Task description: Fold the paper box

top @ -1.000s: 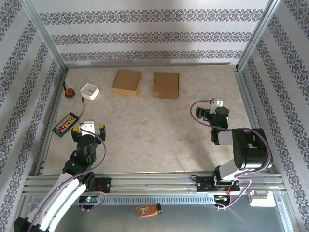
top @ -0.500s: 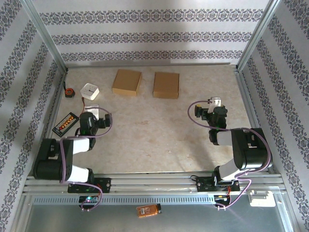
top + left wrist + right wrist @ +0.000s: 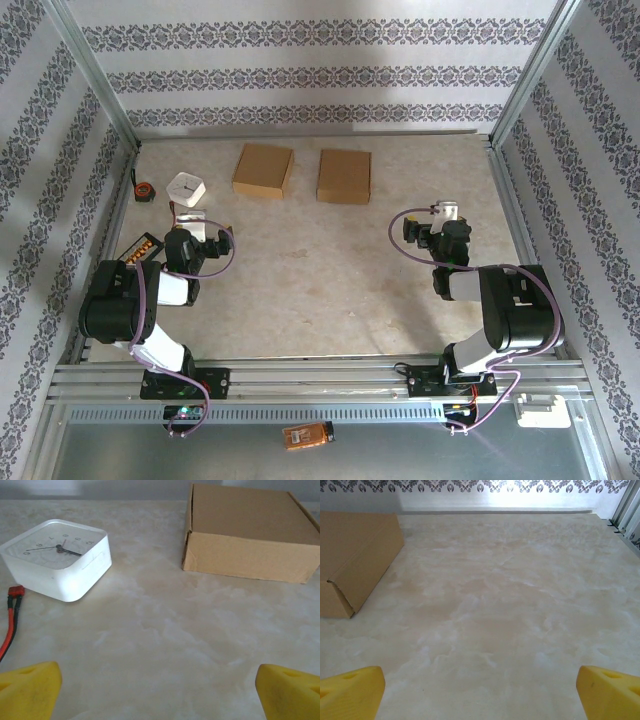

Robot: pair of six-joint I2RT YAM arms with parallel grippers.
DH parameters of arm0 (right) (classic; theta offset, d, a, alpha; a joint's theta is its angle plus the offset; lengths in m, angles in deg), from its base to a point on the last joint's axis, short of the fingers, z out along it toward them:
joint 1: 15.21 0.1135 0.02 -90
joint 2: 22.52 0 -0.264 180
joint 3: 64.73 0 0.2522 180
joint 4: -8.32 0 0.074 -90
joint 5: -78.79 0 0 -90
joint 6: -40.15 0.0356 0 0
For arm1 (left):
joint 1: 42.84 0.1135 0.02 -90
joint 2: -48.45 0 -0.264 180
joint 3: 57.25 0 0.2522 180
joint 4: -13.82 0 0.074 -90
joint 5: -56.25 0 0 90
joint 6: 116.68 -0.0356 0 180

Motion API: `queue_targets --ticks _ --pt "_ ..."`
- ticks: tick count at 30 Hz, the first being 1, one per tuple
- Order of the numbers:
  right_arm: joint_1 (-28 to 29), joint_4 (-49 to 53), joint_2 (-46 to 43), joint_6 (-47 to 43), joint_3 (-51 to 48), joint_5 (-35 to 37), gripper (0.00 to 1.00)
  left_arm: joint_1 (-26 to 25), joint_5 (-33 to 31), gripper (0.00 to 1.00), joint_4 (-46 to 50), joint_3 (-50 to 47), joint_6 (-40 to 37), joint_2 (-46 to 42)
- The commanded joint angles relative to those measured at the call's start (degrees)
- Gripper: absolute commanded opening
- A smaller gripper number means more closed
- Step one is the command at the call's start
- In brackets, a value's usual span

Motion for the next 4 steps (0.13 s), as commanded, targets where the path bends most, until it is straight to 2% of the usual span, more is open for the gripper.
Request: queue_targets --ticks 1,4 --pt "-0.12 -1.77 -0.25 -0.12 0.48 0.26 0.98 -0.06 4.0 0.99 0.87 2.09 -1.94 0.02" --pt "-0.03 -1.82 -0.32 -0.34 0.3 0.37 0.98 -0.06 3.51 0.99 -0.35 1.71 -1.7 0.19"
